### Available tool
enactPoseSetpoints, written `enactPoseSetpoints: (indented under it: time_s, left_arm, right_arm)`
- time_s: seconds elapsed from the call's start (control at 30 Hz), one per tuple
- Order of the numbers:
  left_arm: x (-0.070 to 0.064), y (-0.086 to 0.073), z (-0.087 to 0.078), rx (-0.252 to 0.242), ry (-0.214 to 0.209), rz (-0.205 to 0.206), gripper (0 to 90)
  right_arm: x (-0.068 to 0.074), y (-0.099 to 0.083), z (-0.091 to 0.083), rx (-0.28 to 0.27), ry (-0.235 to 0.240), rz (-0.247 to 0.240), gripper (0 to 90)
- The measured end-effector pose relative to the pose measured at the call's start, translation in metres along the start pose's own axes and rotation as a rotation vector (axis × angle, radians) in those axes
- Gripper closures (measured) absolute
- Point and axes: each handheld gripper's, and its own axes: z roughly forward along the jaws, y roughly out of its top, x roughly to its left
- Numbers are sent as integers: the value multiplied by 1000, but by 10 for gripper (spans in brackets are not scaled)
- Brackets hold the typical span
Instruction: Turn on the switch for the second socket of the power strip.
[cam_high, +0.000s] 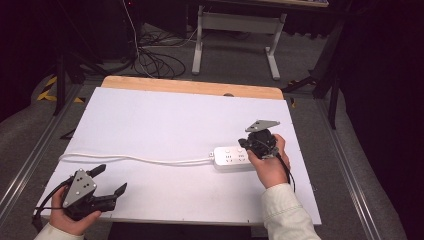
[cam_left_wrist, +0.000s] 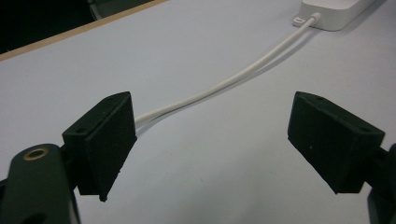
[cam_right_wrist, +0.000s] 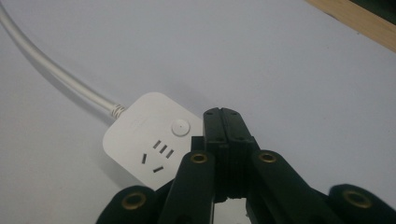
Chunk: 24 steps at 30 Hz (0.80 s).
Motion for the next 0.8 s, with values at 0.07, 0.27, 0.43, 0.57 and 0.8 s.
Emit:
enactPoseSetpoints:
  time_s: [0.07,0.27,0.43,0.57,0.8]
  left_arm:
    - [0,0,0,0,0,0,156]
    - [0,0,0,0,-2,-1,156]
    - [0,0,0,1,-2,-1,156]
    - [0,0,1,3,-3,0,156]
    - [0,0,0,0,1,-6,156]
  right_arm:
    - [1,0,-1,-5,-2,-3,900]
    - [2,0,-8,-20,-1,-2,899]
    - [4,0,-10,-21,-7,-10,864]
    - [5,-1,-14,-35,-3,-15,807]
    - [12,-2,-28,-86,1,-30,647]
